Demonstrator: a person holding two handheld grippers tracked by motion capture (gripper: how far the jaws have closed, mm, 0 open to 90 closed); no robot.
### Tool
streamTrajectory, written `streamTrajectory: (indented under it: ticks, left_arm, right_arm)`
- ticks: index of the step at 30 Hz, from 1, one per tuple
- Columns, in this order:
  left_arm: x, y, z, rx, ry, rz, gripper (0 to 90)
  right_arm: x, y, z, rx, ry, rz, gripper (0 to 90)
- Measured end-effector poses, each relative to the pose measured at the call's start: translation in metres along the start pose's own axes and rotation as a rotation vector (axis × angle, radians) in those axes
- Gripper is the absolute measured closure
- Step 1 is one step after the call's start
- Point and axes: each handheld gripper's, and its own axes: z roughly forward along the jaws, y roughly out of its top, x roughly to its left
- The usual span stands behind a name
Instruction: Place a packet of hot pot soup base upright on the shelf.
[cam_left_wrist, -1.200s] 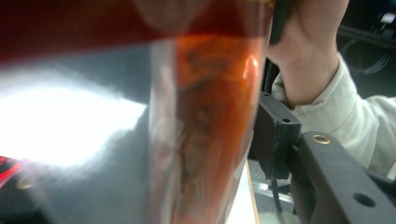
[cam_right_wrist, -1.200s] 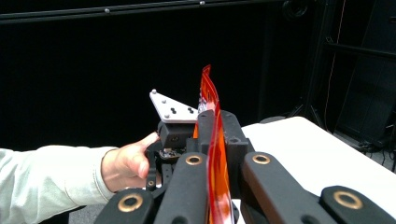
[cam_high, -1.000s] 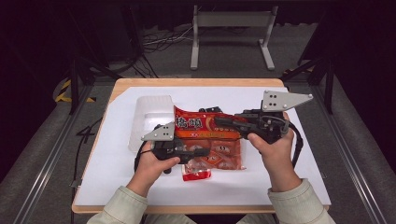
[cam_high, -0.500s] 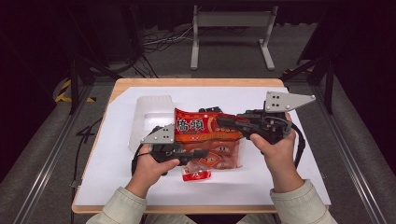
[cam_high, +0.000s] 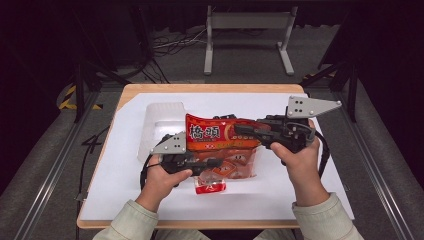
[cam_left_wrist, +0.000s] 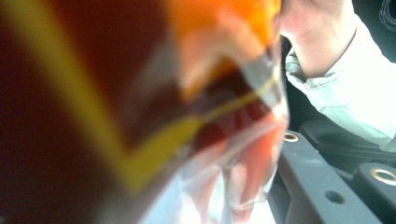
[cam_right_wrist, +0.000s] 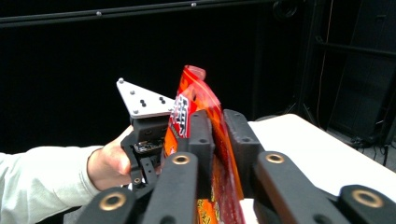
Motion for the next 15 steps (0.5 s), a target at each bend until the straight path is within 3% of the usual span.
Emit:
streamTrajectory:
  ticks: [6,15]
  left_arm:
    - [0.003,0.000,-0.007,-0.015,0.016,-0.005,71.0]
    - [0.004,0.002,-0.014,-0.009,0.046,-0.004,70.9]
  right_arm:
    - [-0.002,0.000,-0.010,-0.009,-0.060,-0.014,69.2]
    - [-0.013,-0.016,-0.039,-0.019,-0.146,0.016,52.0]
